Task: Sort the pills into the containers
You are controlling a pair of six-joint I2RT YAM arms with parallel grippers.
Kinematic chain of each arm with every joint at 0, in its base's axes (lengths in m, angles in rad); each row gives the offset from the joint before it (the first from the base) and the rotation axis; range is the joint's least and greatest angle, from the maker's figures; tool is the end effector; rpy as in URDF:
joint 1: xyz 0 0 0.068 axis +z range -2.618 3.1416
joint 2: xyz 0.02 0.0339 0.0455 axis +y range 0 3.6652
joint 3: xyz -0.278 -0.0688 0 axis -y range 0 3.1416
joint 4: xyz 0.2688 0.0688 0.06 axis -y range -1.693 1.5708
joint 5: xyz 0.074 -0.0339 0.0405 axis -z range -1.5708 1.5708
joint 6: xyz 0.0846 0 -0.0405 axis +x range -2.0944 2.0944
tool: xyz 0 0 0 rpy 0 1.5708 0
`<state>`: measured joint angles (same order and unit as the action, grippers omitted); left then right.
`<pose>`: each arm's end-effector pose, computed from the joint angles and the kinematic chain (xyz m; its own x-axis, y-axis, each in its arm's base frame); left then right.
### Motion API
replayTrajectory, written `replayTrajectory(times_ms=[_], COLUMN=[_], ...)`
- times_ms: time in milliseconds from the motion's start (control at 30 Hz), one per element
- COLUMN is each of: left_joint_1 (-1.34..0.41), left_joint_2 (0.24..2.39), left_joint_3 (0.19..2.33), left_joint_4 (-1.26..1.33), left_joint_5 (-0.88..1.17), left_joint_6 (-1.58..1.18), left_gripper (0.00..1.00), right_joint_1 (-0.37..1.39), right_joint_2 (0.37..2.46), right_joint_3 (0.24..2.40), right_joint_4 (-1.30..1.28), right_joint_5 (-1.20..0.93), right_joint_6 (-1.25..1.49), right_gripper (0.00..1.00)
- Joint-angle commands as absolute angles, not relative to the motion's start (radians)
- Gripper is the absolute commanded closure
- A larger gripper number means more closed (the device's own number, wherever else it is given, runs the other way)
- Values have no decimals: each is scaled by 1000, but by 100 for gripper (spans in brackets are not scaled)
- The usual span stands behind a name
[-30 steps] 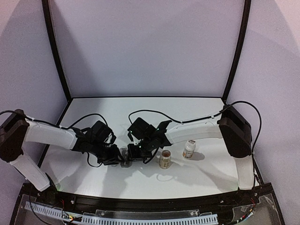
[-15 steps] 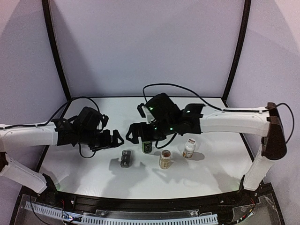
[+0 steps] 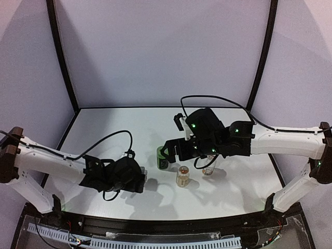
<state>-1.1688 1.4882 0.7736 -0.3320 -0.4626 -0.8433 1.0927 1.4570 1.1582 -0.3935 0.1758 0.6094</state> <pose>0.1577 -0.2745 0.1301 -0.7750 0.1148 -0.6214 0.2366 0.9646 -0.1169 0.1898 0.3342 0.2675 -0.7057 -0.1370 -0.6951 -0.4979 0.7939 0.3491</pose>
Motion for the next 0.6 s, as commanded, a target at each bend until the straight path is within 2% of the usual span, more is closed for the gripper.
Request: replayTrajectory(times_ms=[0, 400, 567], left_joint_1=[-1198, -1203, -1203], left_joint_2=[1597, 1718, 1744], left_joint_3=[827, 793, 798], left_joint_4=[-287, -131, -132], left_joint_5=[-584, -610, -617], left_joint_6=[-851, -823, -790], left_gripper=[4, 17, 30], right_joint_1=[1089, 1080, 1074], right_joint_2=[1413, 1400, 1399], right_joint_3=[1124, 1105, 1104], right_joint_4=[-382, -395, -405], right_joint_5=[229, 259, 262], right_joint_6=[595, 579, 584], right_gripper=[2, 2, 2])
